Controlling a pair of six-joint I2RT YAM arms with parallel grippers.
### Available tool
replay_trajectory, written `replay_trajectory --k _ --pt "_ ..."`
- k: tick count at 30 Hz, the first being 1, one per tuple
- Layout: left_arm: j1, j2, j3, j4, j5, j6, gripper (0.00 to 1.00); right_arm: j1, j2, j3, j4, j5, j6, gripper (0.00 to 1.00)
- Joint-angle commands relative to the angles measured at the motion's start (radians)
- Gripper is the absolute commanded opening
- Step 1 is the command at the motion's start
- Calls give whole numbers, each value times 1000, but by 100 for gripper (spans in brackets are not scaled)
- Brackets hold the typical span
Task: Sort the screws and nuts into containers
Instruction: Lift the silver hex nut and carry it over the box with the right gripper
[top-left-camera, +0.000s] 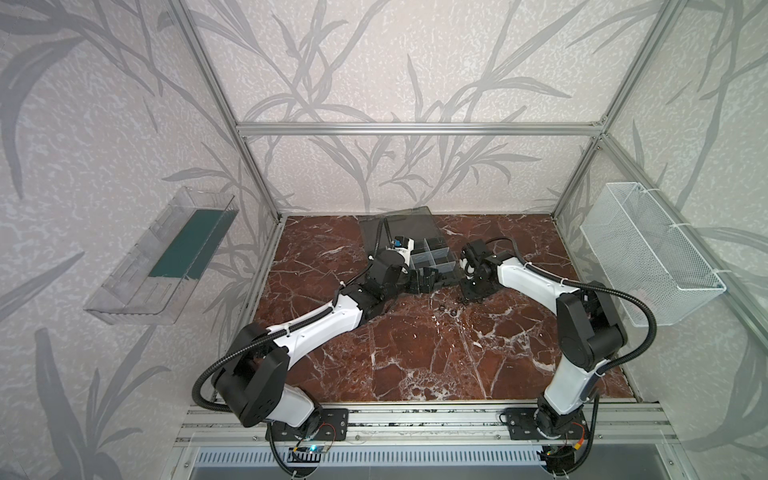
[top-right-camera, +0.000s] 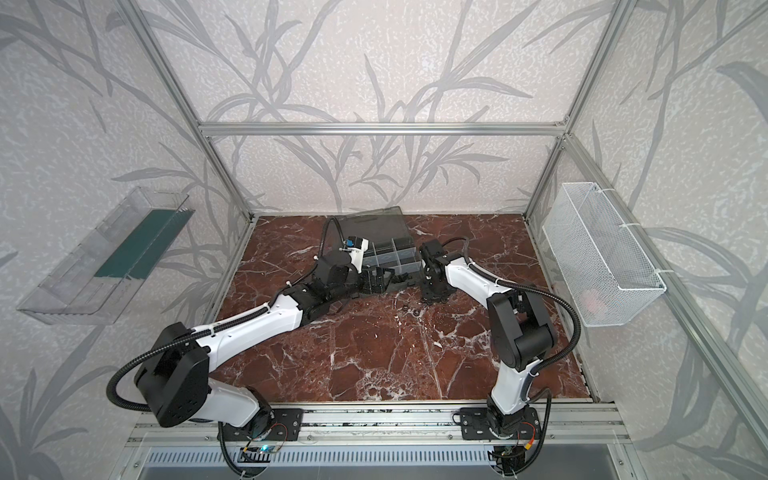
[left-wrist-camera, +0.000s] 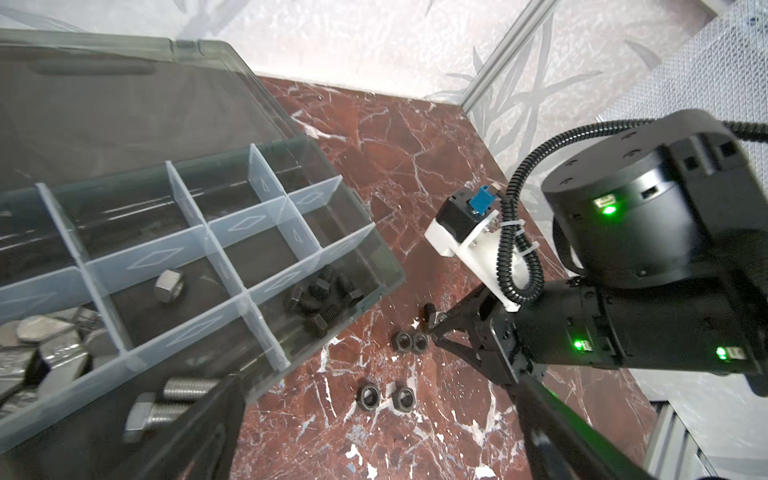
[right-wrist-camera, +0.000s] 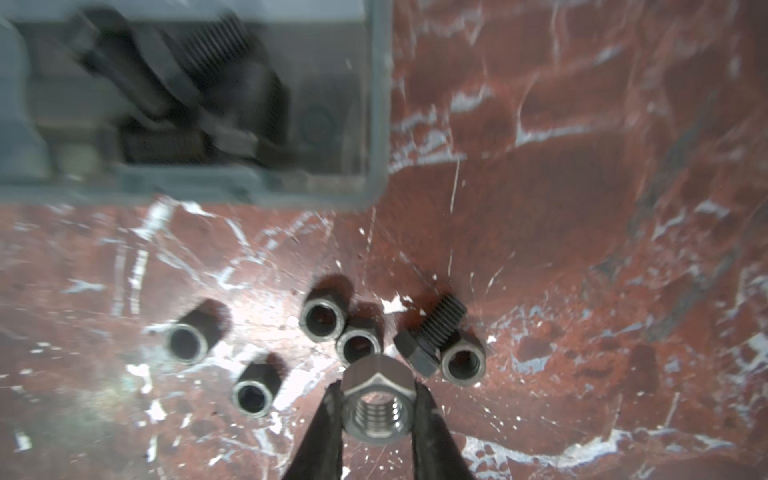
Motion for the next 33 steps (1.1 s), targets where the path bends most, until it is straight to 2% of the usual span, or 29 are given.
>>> replay_trajectory --k 1,9,21,33 --pt "23 -46 -35 42 -79 -15 99 10 -22 78 -49 -38 -17 20" --pt "71 -77 -77 65 -167 -71 99 73 61 283 -93 -58 -21 20" --pt "84 -142 -134 86 -338 -105 99 160 275 583 -96 -128 29 20" --pt "89 -161 -142 86 -362 -112 99 221 490 770 -72 -151 67 21"
